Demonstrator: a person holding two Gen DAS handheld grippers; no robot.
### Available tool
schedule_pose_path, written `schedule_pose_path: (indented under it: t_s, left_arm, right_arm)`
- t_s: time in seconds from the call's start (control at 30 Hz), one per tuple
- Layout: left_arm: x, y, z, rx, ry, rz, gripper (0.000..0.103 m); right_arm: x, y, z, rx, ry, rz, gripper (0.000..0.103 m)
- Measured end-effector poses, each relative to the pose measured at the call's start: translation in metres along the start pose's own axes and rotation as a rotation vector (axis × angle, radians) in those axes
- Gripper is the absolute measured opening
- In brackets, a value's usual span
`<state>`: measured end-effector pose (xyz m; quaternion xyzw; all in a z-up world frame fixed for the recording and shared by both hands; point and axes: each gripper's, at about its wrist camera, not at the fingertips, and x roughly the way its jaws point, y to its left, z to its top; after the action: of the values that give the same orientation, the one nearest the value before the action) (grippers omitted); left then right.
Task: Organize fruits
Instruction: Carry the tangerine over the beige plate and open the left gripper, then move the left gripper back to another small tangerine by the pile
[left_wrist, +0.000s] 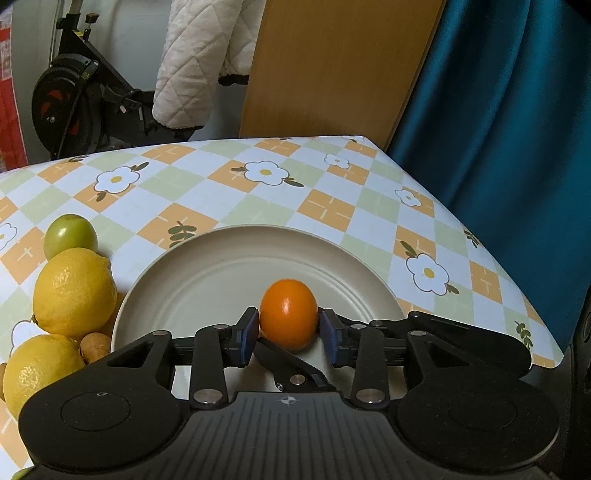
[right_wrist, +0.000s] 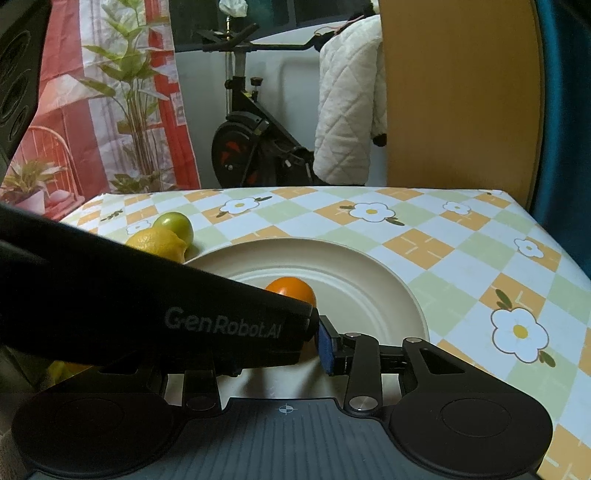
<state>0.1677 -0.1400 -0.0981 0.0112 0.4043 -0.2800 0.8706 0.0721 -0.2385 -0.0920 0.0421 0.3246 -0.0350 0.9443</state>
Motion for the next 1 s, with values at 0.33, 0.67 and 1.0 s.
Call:
schedule_pose_path:
  t_s: [0.33,0.67,1.0]
  left_arm:
    - [-0.015,0.002,-0.003,-0.013,-0.026,0.009,0.048]
    - [-0.051,0.02,-0.013,-0.074,-0.069,0.026,0.048]
    - [-0.097,0.04,-0.032,-0.1,-0.11,0.047,0.048]
  right_arm:
    - [-0.014,-0.002,-0.006,0.01,-0.073,-0.001,0.048]
    - [-0.023,0.001,-0.008,-0.015,-0.103,-0.018,0.049]
    - [-0.047,0.016,-0.009,-0.028,-0.107,-0.013,0.048]
